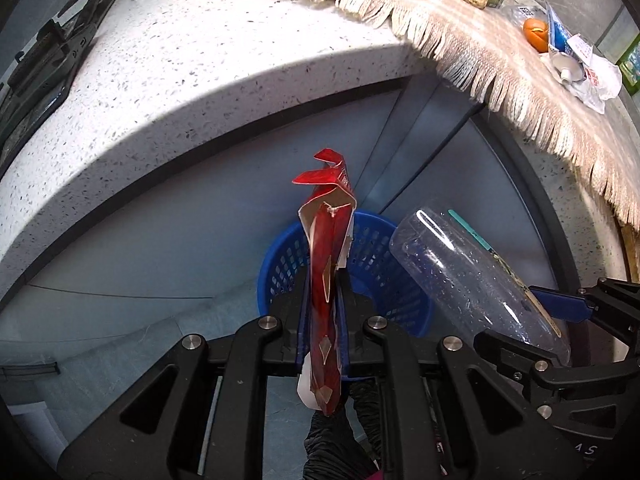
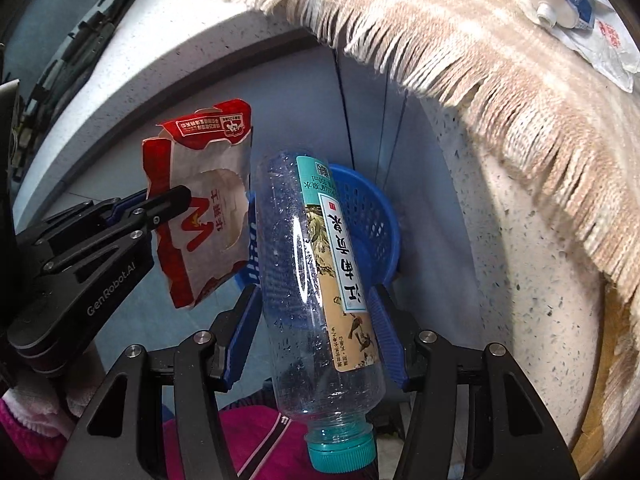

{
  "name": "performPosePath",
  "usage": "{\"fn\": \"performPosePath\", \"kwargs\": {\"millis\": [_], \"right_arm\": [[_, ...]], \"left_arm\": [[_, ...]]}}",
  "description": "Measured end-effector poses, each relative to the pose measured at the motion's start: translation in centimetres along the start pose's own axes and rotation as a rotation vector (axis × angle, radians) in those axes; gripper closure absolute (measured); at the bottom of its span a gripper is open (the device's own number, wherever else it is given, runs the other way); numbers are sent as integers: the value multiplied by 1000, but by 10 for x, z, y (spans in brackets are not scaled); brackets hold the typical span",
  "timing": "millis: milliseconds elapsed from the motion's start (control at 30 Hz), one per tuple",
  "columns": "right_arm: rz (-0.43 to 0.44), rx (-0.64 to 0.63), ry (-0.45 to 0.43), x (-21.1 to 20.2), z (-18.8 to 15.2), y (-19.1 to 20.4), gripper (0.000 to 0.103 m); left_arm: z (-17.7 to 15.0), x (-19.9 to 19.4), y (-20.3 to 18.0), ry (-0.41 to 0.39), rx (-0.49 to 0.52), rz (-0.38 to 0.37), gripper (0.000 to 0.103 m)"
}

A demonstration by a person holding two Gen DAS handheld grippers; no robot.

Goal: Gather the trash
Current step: 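Carry the red bag and clear bottle down over the blue wastebasket, then open the left tool dropping the bag while the right tool drops the bottle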

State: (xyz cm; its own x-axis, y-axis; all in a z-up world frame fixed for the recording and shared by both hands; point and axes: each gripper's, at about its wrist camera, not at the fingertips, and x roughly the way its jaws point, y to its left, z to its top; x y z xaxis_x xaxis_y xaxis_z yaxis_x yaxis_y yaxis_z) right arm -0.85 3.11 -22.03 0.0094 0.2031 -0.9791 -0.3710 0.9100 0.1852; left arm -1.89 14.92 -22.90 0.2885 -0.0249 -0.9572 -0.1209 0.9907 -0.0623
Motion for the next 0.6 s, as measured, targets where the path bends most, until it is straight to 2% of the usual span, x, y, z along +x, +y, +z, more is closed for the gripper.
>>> {"fn": "performPosePath", "kwargs": {"millis": [167,267,433,500,600], "right_arm": [[-10,-8,8,3,-2,0,48],[-26,-16,10,1,4,7,47],[-36,-18,14,3,9,16,47],[-39,-22,17,4,8,17,47],[-39,-26,11,7,7,26,47]], "left_arm": [[-1,7,-5,13,8,3,91],[-3,11,-5,17,12,11,80],[-3,21,-4,31,14,20,78],[0,20,-6,34,14,26,67],[-2,21,-5,31,13,30,62]]}}
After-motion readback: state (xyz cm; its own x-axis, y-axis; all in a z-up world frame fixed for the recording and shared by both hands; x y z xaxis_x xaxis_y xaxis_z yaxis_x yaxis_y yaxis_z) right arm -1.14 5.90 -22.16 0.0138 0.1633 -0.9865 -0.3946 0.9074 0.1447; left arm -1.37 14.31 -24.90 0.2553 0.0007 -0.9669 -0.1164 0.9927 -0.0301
